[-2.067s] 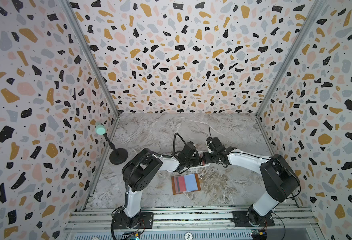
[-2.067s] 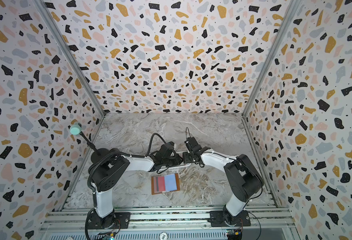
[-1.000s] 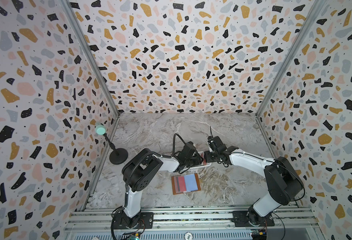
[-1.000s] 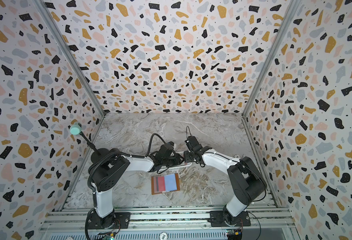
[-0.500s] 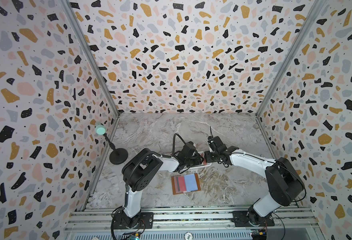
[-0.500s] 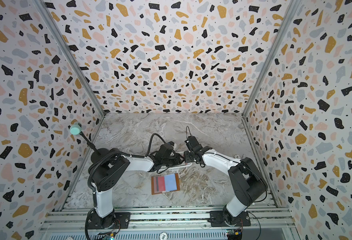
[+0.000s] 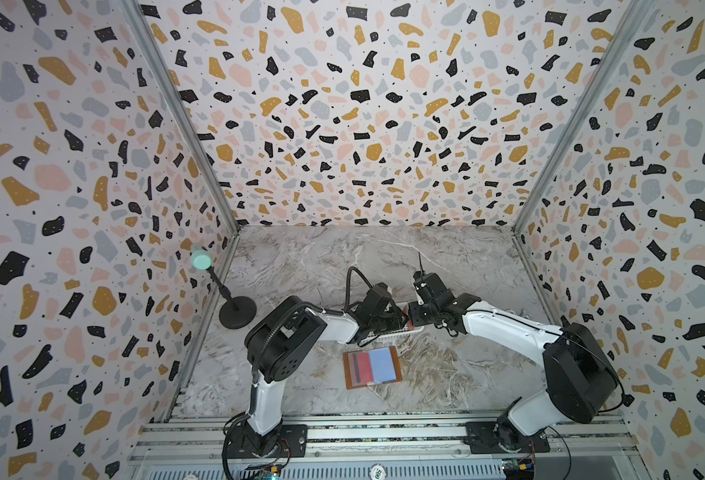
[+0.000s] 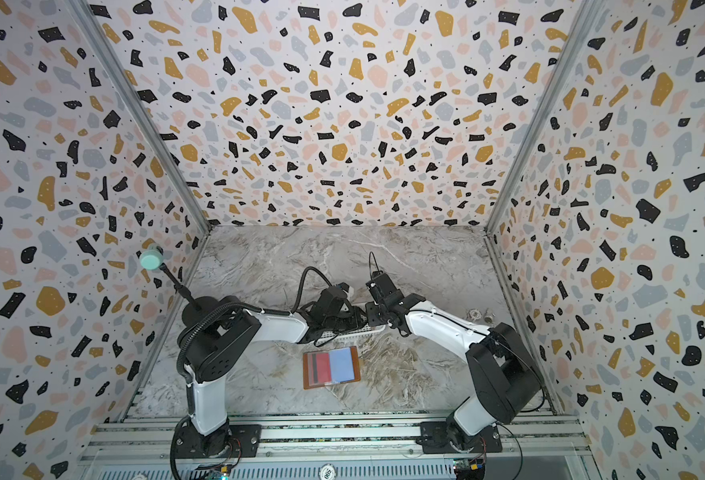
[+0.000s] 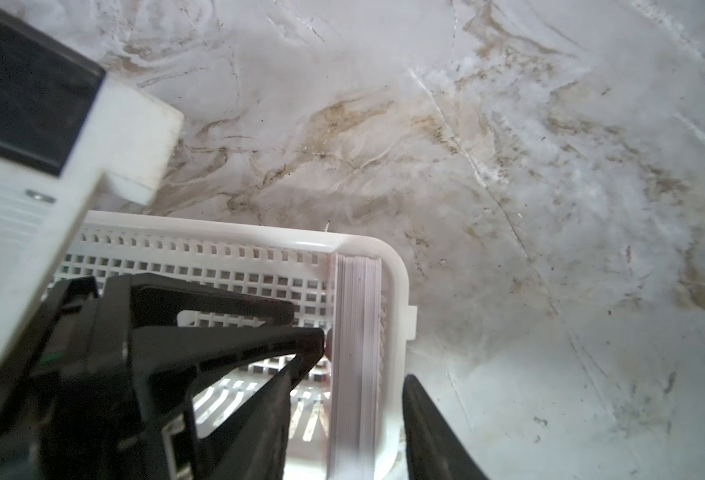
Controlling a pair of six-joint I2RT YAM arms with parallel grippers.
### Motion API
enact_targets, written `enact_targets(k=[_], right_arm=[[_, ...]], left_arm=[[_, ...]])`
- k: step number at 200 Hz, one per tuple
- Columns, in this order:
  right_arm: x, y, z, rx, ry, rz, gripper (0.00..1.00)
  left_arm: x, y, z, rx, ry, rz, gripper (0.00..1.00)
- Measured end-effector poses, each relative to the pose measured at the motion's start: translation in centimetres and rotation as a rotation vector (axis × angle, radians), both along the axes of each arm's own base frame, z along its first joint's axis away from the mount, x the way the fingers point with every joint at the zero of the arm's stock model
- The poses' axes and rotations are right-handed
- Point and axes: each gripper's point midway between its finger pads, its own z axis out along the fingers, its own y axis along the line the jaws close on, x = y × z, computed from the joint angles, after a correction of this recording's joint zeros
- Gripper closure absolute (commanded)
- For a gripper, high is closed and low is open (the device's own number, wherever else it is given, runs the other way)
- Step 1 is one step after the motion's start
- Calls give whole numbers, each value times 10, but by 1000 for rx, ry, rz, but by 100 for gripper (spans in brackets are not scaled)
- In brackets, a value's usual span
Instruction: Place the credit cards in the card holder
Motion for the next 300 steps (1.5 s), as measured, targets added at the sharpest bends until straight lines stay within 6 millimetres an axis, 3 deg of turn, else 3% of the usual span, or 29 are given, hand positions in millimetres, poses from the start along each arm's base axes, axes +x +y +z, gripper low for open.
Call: enact_targets(k=[58, 140, 300], right_arm=[[-1, 3, 2, 5, -1, 3, 76], [-1, 4, -9, -10, 21, 2, 89], [0, 7, -6, 4, 25, -8, 99]], left_arm=[[0, 0, 0, -2, -2, 0, 62], [0, -1, 0, -2, -2, -1, 63], [-4, 5, 3, 11, 6, 4, 63]])
